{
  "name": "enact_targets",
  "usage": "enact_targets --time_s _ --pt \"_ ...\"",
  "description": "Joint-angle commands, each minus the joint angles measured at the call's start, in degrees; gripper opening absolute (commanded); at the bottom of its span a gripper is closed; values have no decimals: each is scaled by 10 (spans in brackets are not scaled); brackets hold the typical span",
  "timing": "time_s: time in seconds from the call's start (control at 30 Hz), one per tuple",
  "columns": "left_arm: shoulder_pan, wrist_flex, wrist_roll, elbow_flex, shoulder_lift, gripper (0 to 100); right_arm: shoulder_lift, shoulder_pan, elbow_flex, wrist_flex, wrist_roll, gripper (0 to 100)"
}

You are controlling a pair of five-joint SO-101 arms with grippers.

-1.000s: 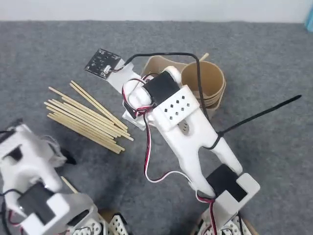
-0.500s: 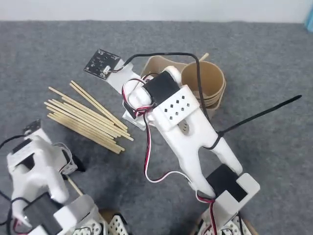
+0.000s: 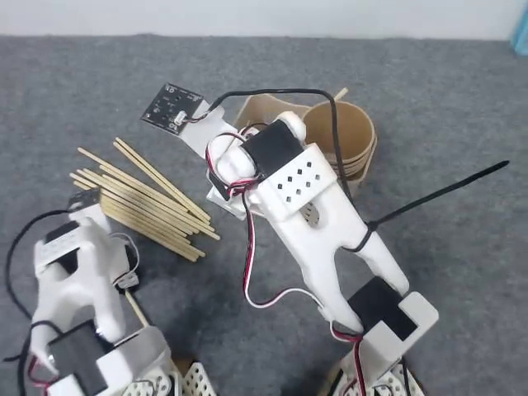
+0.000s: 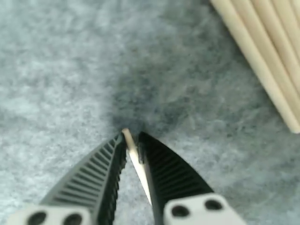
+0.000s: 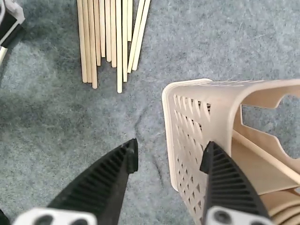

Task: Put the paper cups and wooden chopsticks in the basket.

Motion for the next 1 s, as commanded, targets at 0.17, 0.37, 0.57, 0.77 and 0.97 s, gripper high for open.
enact_targets --time_s 0.17,0.37,0.57,0.77,0.97 --pt "91 56 74 -44 3 13 -44 -1 -5 15 7 224" --pt "146 57 105 -56 3 13 -46 -1 -5 15 7 224" --pt "203 98 141 -98 3 13 -46 0 -7 15 7 224" --pt "244 106 153 -134 3 13 -46 11 -10 15 7 224" --pt "236 102 153 -175 3 13 -47 17 -19 17 6 224"
